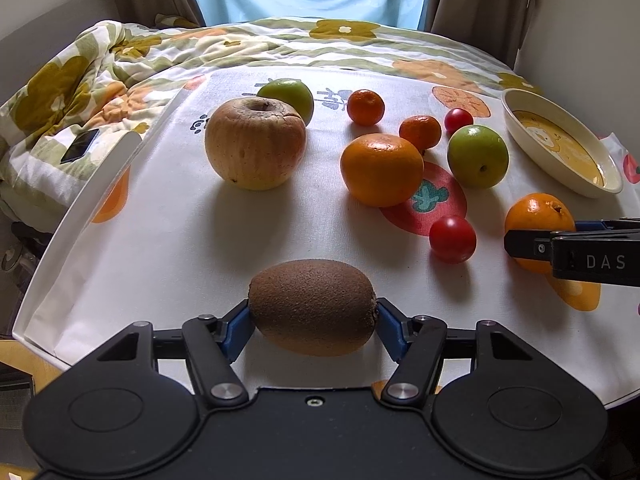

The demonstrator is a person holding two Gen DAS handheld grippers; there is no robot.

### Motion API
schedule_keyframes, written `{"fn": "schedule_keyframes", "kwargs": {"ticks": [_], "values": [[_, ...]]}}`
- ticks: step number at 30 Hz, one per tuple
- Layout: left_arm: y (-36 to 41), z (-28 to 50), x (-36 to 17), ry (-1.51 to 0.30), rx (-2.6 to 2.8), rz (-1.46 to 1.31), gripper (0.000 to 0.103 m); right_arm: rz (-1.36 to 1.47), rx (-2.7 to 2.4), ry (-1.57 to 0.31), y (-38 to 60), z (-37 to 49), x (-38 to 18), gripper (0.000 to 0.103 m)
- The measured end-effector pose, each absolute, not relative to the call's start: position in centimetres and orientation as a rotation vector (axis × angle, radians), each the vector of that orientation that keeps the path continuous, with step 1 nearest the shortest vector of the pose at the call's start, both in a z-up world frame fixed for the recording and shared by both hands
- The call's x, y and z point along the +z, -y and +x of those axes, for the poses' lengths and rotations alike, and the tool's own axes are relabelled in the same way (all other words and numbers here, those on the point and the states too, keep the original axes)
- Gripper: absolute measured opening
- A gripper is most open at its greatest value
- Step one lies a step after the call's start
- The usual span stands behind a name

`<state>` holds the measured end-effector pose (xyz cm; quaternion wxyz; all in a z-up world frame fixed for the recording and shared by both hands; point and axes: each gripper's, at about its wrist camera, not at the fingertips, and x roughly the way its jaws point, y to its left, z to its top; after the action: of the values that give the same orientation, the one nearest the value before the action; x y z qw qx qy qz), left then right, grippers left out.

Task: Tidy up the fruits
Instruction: 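Carry the kiwi and orange toward the duck bowl with both tools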

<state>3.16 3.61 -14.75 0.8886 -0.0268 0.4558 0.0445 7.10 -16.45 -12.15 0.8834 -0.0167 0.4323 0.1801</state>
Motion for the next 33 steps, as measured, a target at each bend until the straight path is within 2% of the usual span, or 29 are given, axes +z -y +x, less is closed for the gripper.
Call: {"fn": "schedule_keyframes", "kwargs": {"ticks": [8, 21, 33], "values": [[-2.6, 2.3, -12.7, -0.914, 0.126, -0.065, 0.068, -0.033, 0.414, -0.882, 17.8, 6.5, -10.8, 0.077], [2.4, 1.9, -5.9, -0.807, 0.075, -0.042, 0.068, 0.009, 0.373, -0.809, 23.8, 4.8, -4.9, 0.077], [7.7, 5.9, -1.0, -0.707, -0.072, 0.026, 0.068, 0.028, 0.239, -0.741, 31.7, 5.3, -0.3, 0.077]]}}
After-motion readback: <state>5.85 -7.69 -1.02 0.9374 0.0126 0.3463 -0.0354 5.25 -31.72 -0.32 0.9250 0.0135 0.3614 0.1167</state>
